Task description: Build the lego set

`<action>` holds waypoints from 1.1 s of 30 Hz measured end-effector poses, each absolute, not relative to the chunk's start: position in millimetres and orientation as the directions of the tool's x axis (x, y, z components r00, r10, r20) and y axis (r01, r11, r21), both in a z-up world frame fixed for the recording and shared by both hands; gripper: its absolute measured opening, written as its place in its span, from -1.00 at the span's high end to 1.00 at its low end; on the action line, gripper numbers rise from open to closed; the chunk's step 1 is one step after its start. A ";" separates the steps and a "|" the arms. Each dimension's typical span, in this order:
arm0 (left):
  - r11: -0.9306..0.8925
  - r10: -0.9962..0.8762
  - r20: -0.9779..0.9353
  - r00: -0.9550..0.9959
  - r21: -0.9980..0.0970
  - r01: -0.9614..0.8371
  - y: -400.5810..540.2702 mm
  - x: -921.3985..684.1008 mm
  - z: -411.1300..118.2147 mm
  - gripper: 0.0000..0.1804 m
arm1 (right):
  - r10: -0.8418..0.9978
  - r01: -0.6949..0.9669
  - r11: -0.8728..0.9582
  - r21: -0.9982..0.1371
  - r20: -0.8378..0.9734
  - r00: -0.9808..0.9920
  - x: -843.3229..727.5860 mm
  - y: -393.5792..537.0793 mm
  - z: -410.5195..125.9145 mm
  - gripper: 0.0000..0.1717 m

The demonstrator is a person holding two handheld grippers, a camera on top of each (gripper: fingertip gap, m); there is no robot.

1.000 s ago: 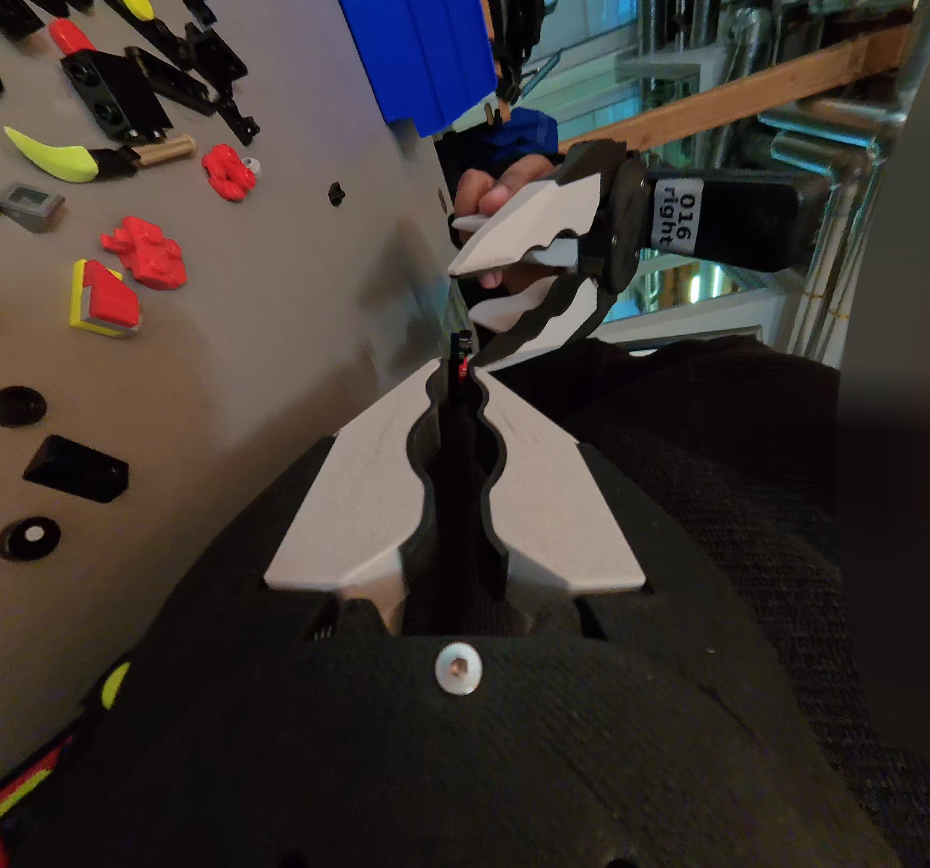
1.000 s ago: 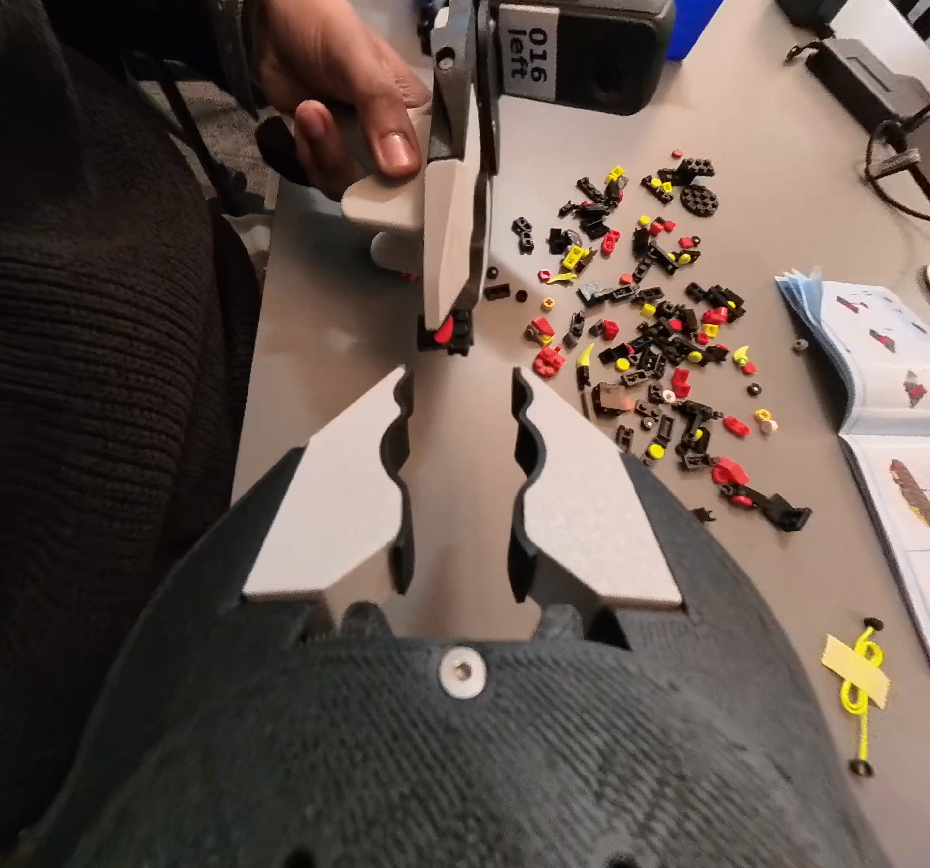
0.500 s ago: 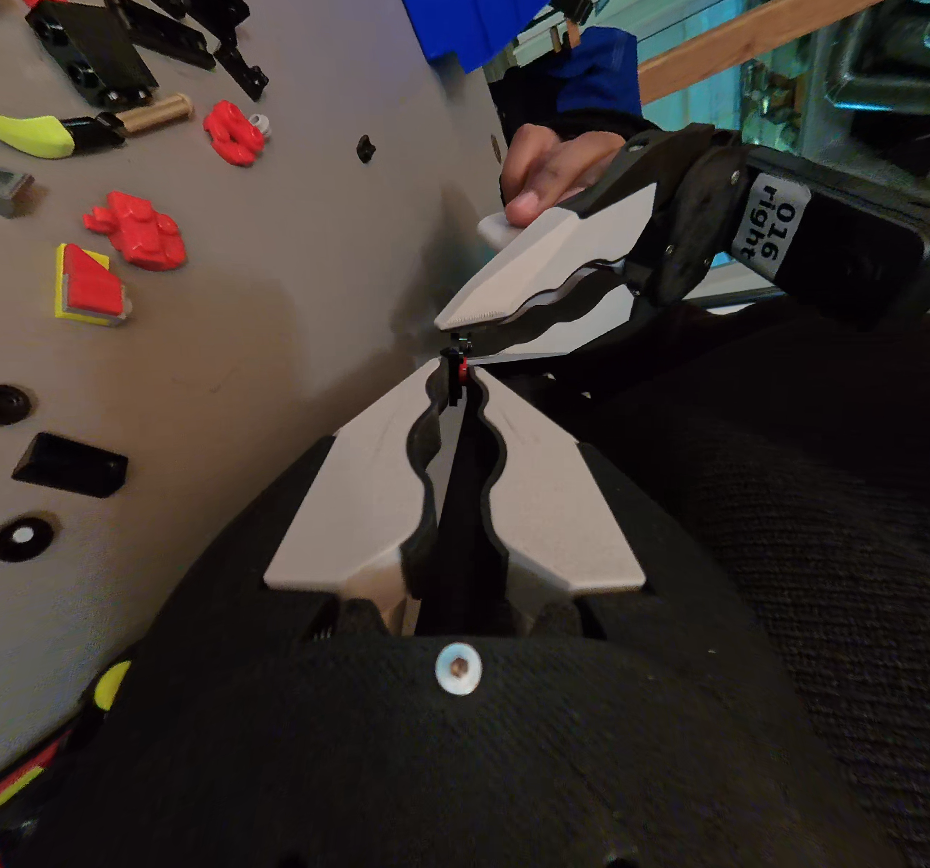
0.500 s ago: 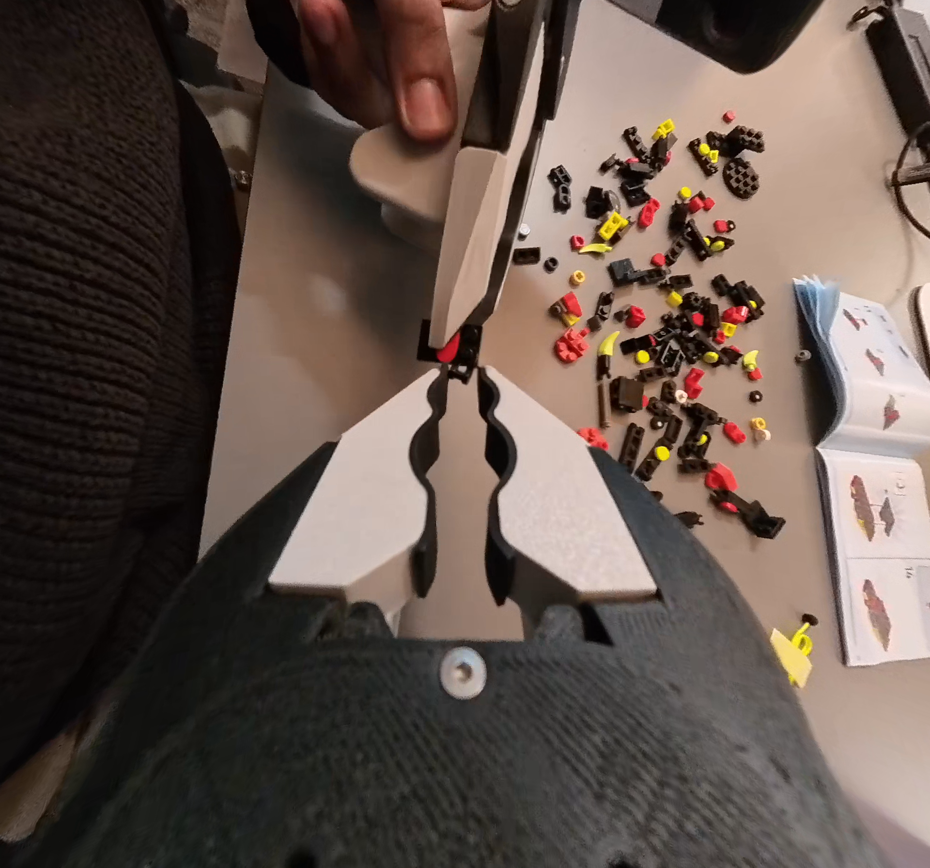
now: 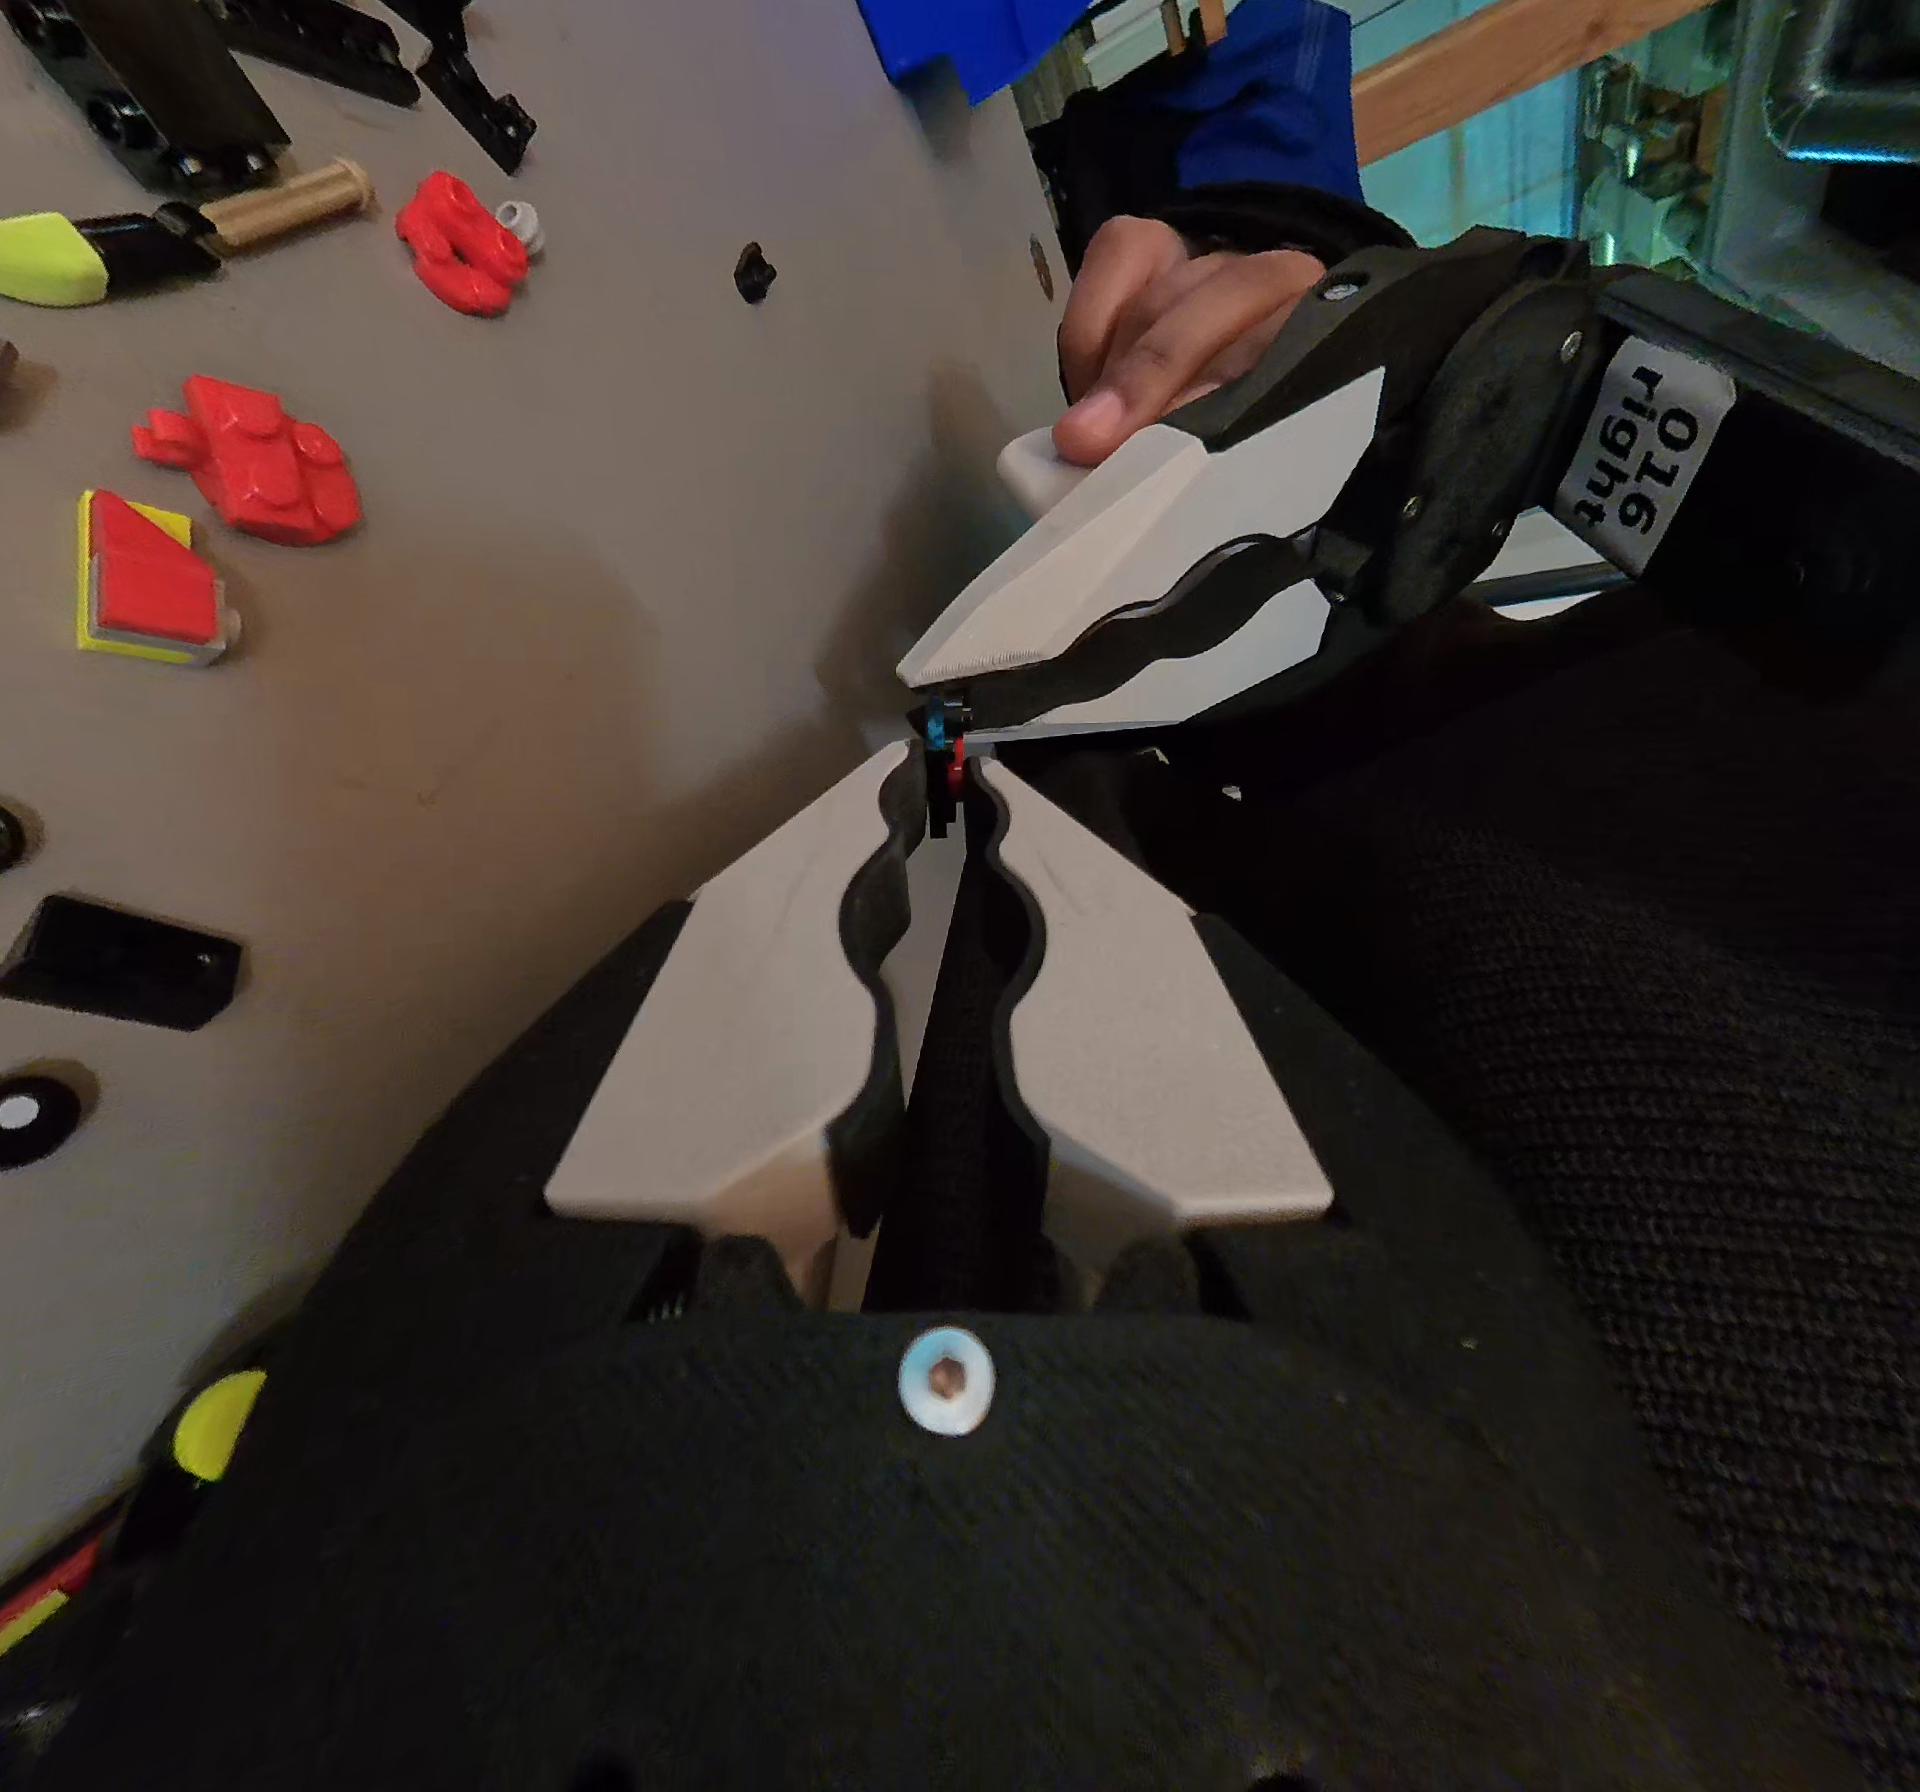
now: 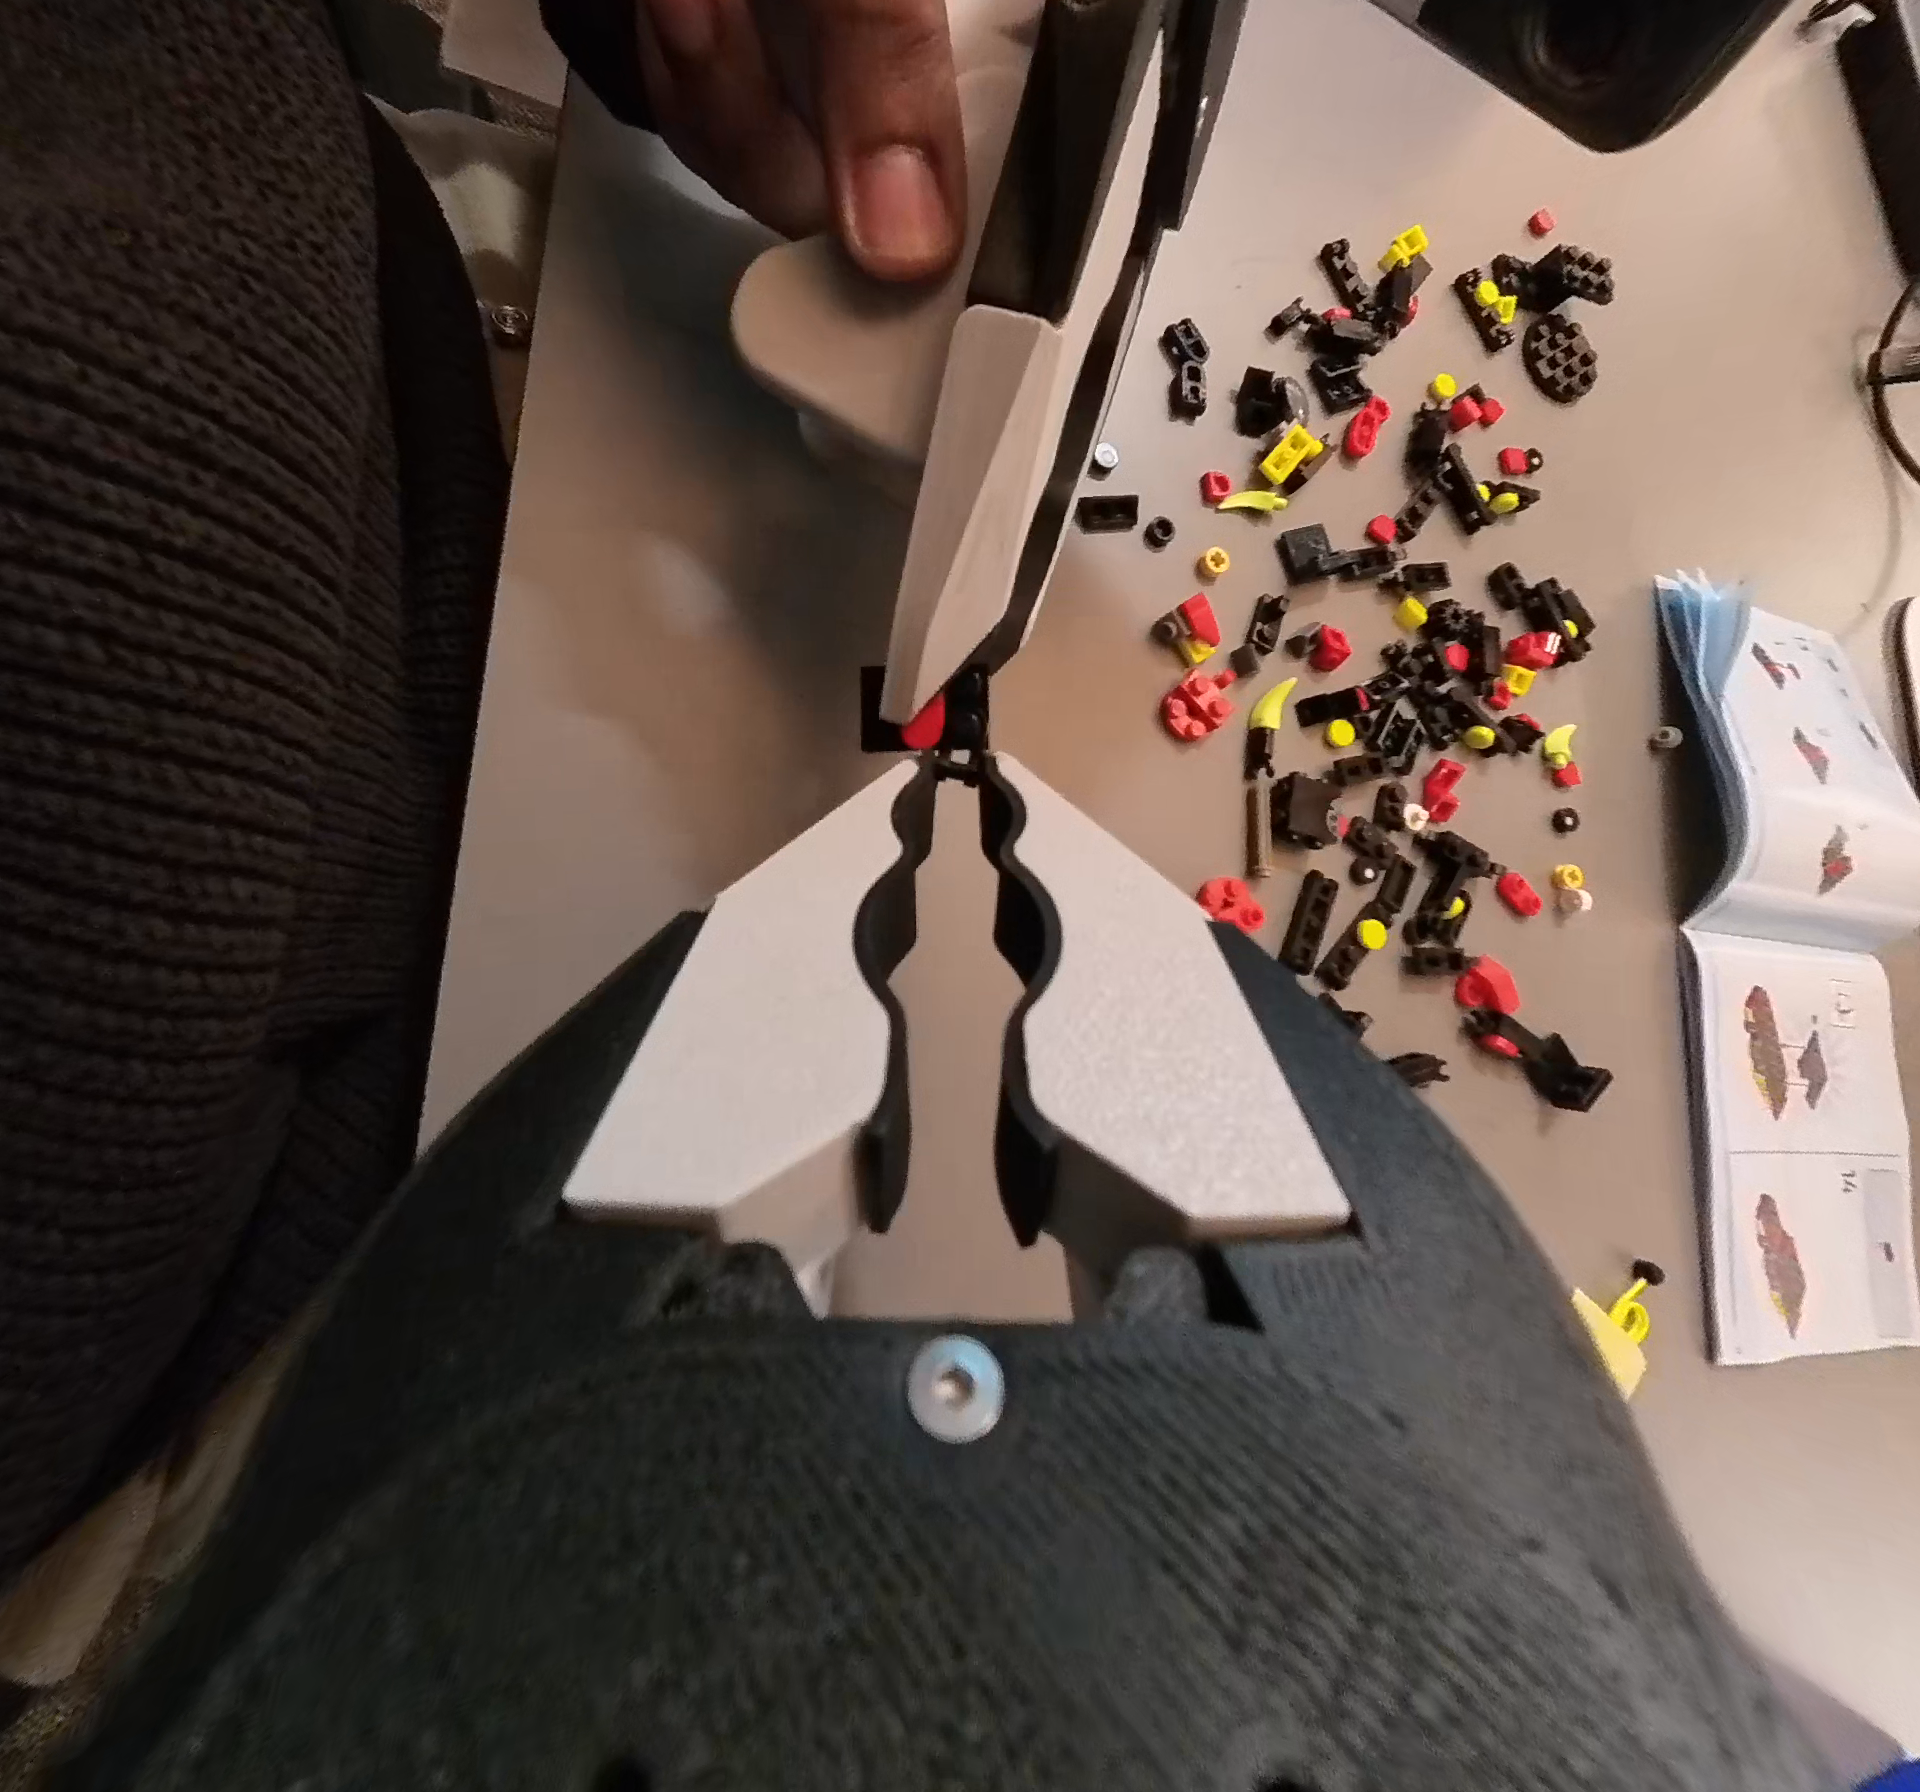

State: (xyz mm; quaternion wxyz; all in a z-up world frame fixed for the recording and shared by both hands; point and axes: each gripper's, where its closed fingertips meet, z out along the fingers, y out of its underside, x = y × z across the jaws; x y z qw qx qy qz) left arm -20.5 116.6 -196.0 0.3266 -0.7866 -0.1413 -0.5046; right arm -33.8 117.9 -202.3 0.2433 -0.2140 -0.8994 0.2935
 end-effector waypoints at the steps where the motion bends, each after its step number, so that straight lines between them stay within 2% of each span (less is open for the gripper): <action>1: -0.748 -0.108 0.886 0.450 -0.371 0.551 116.4 -20.3 -196.0 0.97 | 0.526 0.242 0.738 -0.631 0.313 -0.791 -33.5 117.8 -202.2 0.92; 10: -0.773 -0.105 0.871 0.480 -0.375 0.512 113.0 -17.0 -200.3 0.97 | 0.483 0.189 0.775 -0.604 0.372 -0.793 -32.0 114.4 -205.4 0.91; 14: -0.775 -0.106 0.869 0.483 -0.376 0.508 113.1 -15.3 -200.6 0.98 | 0.496 0.203 0.761 -0.616 0.350 -0.795 -31.6 115.3 -205.0 0.83; 16: -0.773 -0.106 0.875 0.472 -0.371 0.514 113.3 -16.0 -199.2 0.97 | 0.490 0.193 0.762 -0.618 0.354 -0.797 -31.0 114.2 -204.5 0.89; 33: -0.824 -0.110 0.843 0.526 -0.373 0.426 105.1 -5.6 -206.2 0.98 | 0.425 0.163 0.803 -0.573 0.359 -0.831 -21.2 106.2 -211.0 0.92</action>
